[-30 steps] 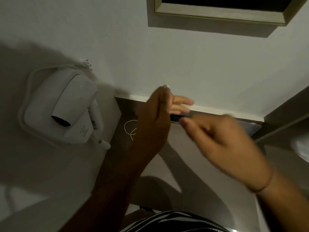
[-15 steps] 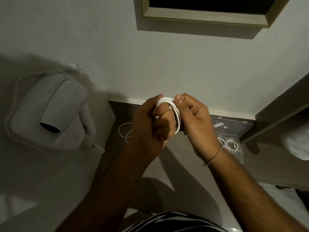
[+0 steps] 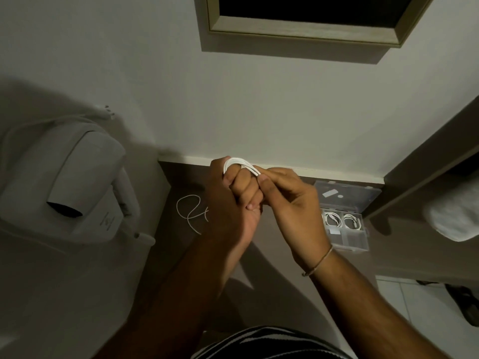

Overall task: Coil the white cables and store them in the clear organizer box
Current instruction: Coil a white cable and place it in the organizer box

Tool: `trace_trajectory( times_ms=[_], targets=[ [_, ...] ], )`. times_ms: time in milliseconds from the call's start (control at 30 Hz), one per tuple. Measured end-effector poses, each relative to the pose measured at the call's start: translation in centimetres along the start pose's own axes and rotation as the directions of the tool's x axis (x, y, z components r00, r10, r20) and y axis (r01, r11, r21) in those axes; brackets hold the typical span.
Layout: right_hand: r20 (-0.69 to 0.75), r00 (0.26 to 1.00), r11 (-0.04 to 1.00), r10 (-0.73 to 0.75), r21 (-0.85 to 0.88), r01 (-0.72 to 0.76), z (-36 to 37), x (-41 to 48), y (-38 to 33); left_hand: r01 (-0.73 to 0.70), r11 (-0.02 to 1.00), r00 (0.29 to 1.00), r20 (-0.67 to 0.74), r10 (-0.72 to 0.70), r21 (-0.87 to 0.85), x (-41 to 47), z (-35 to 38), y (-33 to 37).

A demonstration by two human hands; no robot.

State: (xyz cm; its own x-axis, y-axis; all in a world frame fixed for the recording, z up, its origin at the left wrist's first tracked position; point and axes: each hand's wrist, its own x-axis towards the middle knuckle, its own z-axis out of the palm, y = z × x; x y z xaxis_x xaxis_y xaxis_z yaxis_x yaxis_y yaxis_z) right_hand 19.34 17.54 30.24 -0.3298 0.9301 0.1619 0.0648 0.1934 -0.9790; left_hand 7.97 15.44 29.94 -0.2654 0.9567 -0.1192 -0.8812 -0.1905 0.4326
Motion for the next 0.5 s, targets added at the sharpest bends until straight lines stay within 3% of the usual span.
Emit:
trace_trajectory(
  times_ms=[100, 200, 333, 433, 500],
  targets=[
    [0.087, 0.994, 0.998, 0.063, -0.003, -0.063, -0.5, 0.1, 0.1, -0.01, 0.998, 0.996, -0.084, 0.015, 0.055, 0.3, -0.2, -0.2],
    [0.027, 0.998, 0.998, 0.056, -0.01, -0.056, -1.4, 0.7, 0.5, 0.03, 0.99, 0.99, -0.138, -0.011, 0.136, 0.6, -0.6, -0.8],
    [-0.026, 0.998, 0.996, 0.065, 0.059, -0.063, -2.6, 1.4, 1.0, 0.057, 0.95, 0.997, -0.068, -0.037, 0.308, 1.2, -1.0, -1.4],
    [-0.067, 0.997, 0.999, 0.04, 0.02, -0.039, -3.6, 2.2, 1.3, 0.049, 0.867, 0.996, -0.091, -0.003, 0.496, 1.7, -2.8, -0.9],
    [-0.067, 0.998, 0.998, 0.019, -0.065, -0.023, -4.1, 2.5, 1.5, 0.037, 0.755, 0.999, -0.053, -0.003, 0.654, 1.7, -4.3, -0.2]
  ],
)
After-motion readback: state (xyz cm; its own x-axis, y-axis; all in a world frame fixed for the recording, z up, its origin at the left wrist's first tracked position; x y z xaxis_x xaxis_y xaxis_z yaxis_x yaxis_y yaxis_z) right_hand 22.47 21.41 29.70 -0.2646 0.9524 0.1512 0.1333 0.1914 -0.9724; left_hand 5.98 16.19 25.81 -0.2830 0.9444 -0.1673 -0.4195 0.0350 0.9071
